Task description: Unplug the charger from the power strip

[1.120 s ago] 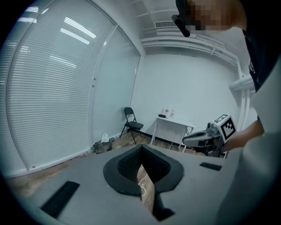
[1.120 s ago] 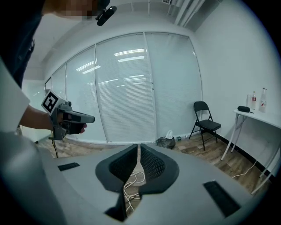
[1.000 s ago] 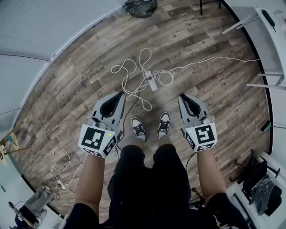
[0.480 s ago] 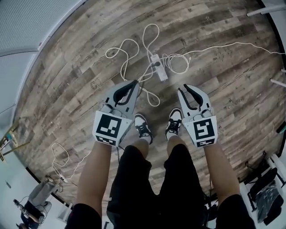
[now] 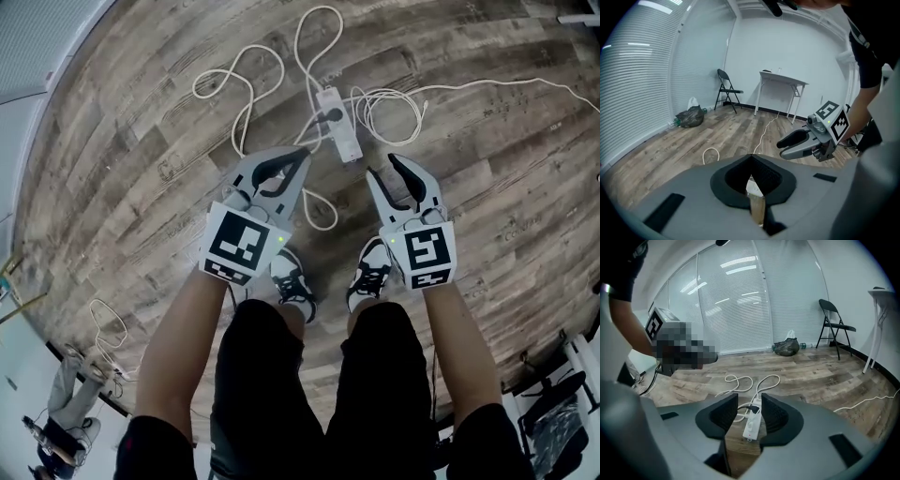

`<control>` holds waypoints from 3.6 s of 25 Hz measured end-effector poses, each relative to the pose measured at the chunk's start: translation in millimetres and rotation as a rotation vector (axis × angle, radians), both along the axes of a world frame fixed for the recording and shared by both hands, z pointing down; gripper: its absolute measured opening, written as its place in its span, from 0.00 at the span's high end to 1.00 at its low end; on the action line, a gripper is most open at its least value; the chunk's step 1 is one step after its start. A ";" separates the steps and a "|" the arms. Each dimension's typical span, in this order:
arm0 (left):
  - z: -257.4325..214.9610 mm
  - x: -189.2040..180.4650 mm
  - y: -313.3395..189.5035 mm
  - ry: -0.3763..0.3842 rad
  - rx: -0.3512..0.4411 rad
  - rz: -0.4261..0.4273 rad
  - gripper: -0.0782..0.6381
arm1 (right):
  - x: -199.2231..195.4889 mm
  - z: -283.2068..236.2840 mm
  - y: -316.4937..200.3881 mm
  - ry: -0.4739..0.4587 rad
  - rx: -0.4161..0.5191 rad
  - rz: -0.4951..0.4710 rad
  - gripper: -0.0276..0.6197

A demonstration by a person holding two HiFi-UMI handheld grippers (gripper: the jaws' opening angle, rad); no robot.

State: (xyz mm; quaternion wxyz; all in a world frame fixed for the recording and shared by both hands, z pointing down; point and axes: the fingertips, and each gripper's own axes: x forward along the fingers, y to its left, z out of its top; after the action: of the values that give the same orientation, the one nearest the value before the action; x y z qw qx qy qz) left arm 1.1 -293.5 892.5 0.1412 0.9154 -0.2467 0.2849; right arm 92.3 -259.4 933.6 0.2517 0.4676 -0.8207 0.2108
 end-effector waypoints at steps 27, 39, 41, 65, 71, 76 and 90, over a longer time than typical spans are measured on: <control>265.0 54.8 -45.9 -0.081 -0.055 0.198 0.86 | -33.8 242.7 -5.7 0.095 -0.042 -0.088 0.68; 274.8 49.1 -51.9 -0.083 -0.076 0.155 0.86 | -29.2 238.6 -10.1 0.062 -0.041 -0.011 0.76; 275.3 49.2 -52.0 -0.081 -0.080 0.152 0.87 | -28.2 238.3 -10.5 0.063 -0.043 0.002 0.77; 150.9 37.1 -61.7 -0.049 0.010 0.003 0.86 | 13.2 90.0 -27.3 -0.111 0.027 0.083 0.79; 42.4 22.3 -57.0 -0.020 0.061 -0.091 0.87 | 38.1 -14.8 -20.6 -0.179 0.046 0.141 0.79; -42.8 10.6 -39.4 -0.009 0.054 -0.142 0.87 | 50.0 -103.2 -7.5 -0.208 0.103 0.172 0.79; -320.4 -58.6 31.0 0.020 0.110 -0.332 0.87 | 41.3 -341.8 48.4 -0.294 0.056 0.224 0.79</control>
State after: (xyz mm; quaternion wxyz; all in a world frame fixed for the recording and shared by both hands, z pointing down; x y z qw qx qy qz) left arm -57.5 -262.5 572.1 0.1384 0.8713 -0.4085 0.2344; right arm 133.6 -211.0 591.7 0.0910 0.5269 -0.7971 0.2804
